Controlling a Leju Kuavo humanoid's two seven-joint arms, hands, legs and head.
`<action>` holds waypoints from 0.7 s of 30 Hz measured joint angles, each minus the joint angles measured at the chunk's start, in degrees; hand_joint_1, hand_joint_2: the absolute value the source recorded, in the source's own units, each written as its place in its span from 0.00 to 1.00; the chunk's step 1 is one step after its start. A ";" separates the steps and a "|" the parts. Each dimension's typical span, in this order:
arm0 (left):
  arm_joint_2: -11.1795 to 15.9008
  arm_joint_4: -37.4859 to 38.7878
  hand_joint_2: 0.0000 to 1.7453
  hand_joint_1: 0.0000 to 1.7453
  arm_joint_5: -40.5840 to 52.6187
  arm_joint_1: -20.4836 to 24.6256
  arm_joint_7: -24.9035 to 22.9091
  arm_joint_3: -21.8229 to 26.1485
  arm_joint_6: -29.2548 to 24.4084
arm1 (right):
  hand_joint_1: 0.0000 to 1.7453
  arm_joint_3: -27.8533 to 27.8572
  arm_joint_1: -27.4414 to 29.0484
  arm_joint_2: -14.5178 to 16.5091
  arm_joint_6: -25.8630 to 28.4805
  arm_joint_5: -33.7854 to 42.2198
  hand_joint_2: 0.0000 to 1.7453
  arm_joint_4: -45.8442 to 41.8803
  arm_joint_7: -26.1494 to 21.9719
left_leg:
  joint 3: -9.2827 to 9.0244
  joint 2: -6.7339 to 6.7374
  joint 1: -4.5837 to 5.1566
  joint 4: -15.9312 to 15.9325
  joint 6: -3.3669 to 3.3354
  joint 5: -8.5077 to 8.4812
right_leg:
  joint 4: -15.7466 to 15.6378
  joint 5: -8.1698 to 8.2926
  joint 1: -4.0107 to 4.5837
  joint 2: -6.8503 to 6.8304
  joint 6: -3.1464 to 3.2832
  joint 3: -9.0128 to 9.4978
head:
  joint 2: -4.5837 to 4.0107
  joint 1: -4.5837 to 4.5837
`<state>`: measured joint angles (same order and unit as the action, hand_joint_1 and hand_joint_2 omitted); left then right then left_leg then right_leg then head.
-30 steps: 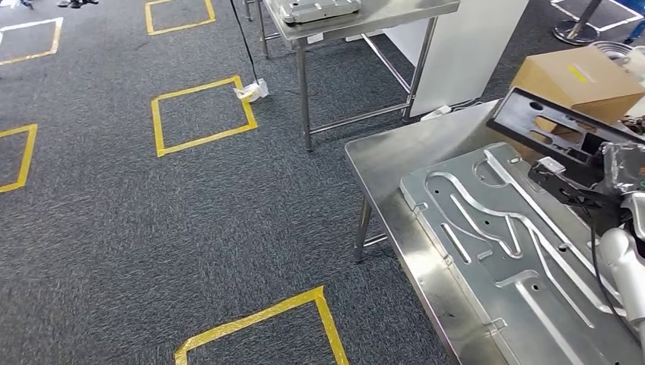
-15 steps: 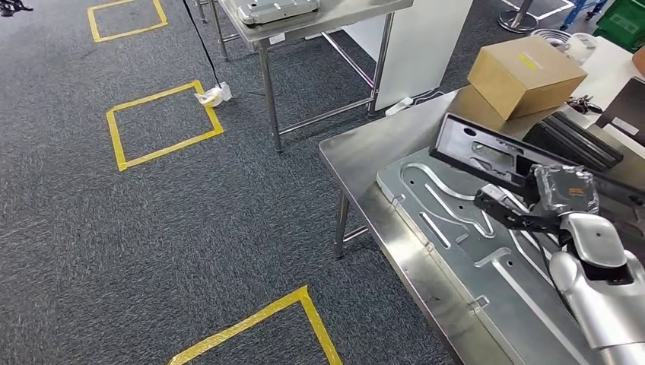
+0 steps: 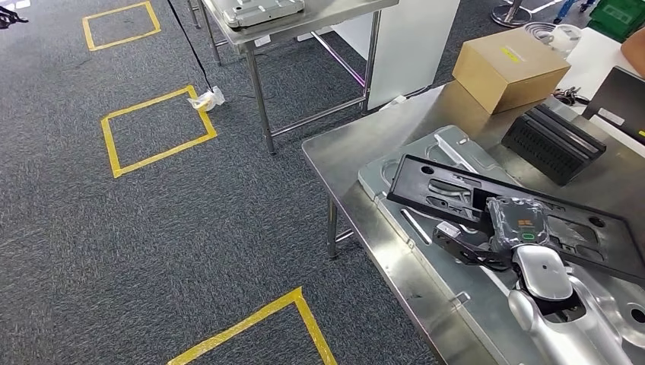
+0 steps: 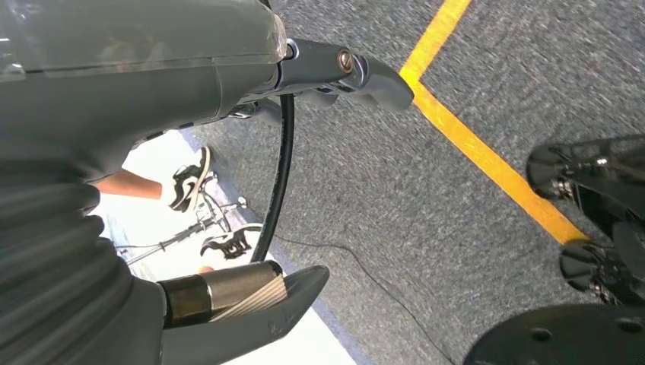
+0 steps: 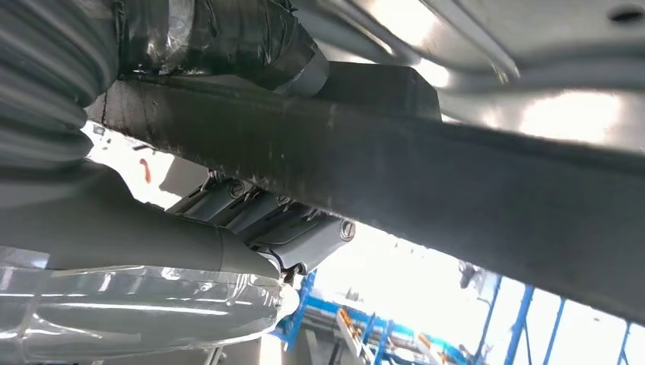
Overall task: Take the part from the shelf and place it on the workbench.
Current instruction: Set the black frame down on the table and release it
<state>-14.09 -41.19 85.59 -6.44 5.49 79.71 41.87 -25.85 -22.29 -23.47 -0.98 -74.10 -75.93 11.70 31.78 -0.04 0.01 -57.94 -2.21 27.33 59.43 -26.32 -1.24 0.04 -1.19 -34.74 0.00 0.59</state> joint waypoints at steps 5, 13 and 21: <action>-1.32 -2.80 1.00 0.00 2.38 0.57 0.77 3.74 0.57 | 1.00 -0.04 -0.52 0.40 -0.75 0.03 1.00 2.58 0.57 | 0.03 0.00 -0.05 0.04 0.90 -0.04 | 0.09 0.04 0.02 -0.02 0.05 -0.03 | 0.00 -0.02; -1.66 -4.11 0.75 0.00 4.14 1.08 0.90 5.91 0.74 | 0.00 -0.05 -6.23 2.14 -2.67 1.69 0.00 14.57 0.71 | 0.09 0.01 0.01 -0.22 0.90 -0.04 | 0.08 0.20 -0.04 0.00 -0.16 0.05 | 0.00 -0.03; -1.44 -4.18 0.00 0.00 4.40 1.12 1.73 5.94 0.25 | 0.00 1.43 -12.28 3.76 1.50 7.94 0.00 25.44 -1.87 | 0.10 0.26 0.02 -0.39 0.85 -0.01 | -0.25 0.49 -0.05 0.16 -0.39 0.38 | 0.00 -0.04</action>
<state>-15.54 -45.36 89.99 -5.32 7.22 85.66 42.12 -24.43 -34.57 -19.71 0.52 -66.16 -50.48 9.82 31.88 0.22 0.03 -58.33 -1.36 27.31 59.18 -25.83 -1.29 0.20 -1.58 -34.37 0.00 0.55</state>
